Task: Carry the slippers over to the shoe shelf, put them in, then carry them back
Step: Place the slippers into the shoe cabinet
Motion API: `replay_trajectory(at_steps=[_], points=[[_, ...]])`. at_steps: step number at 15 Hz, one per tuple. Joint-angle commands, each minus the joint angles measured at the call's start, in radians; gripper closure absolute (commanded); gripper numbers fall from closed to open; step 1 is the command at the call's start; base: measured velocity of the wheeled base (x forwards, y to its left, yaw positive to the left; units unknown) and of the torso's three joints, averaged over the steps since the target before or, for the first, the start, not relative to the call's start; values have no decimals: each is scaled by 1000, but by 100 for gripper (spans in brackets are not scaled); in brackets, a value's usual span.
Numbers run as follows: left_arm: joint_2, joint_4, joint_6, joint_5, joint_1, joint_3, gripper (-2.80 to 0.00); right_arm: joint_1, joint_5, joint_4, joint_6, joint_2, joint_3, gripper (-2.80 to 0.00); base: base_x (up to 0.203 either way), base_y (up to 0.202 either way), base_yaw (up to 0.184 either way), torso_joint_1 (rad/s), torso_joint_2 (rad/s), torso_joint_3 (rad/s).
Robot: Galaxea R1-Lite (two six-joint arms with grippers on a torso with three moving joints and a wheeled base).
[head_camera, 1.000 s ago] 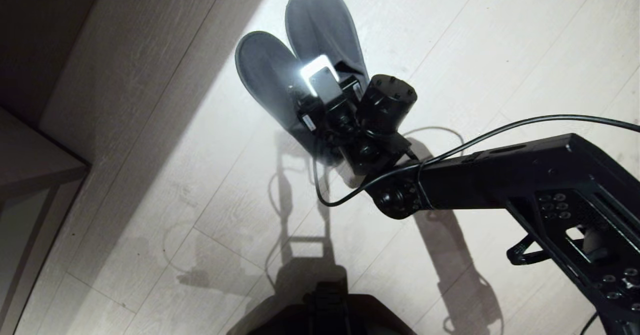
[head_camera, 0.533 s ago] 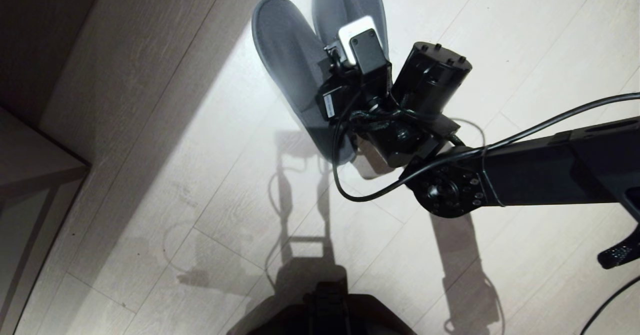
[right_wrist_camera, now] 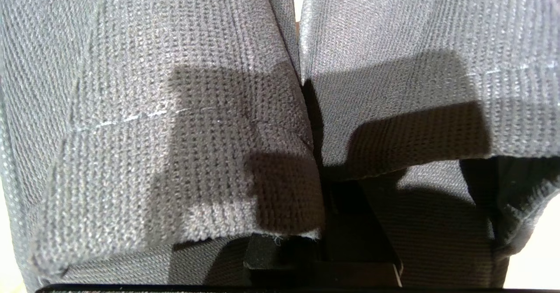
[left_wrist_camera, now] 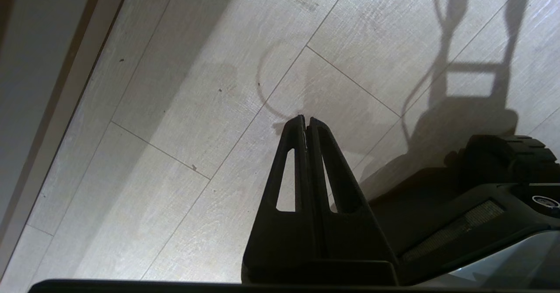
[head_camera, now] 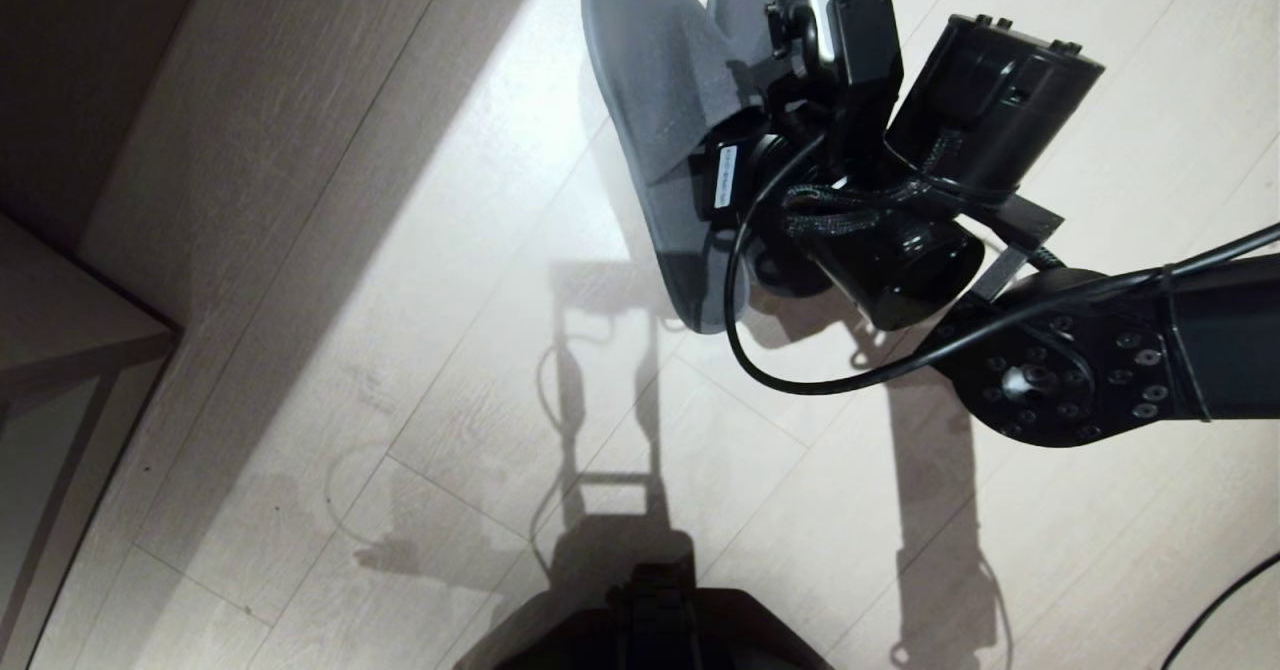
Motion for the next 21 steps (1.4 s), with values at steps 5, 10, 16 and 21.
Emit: replay_trajectory(at_steps=[5,10,16,21], points=[[0,0,0,1,0,0,0,-13,-17,35,47,-149,63,0,0,0,0,0,0,0],[0,0,0,0,0,0,0,-30,-17,66,59,-250,159,0,0,0,0,0,0,0],[0,0,0,0,0,0,0,-53,-14,68,94,-344,267,0,0,0,0,0,0,0],[0,0,1,0,1,0,0,-73,-14,68,108,-377,301,0,0,0,0,0,0,0]])
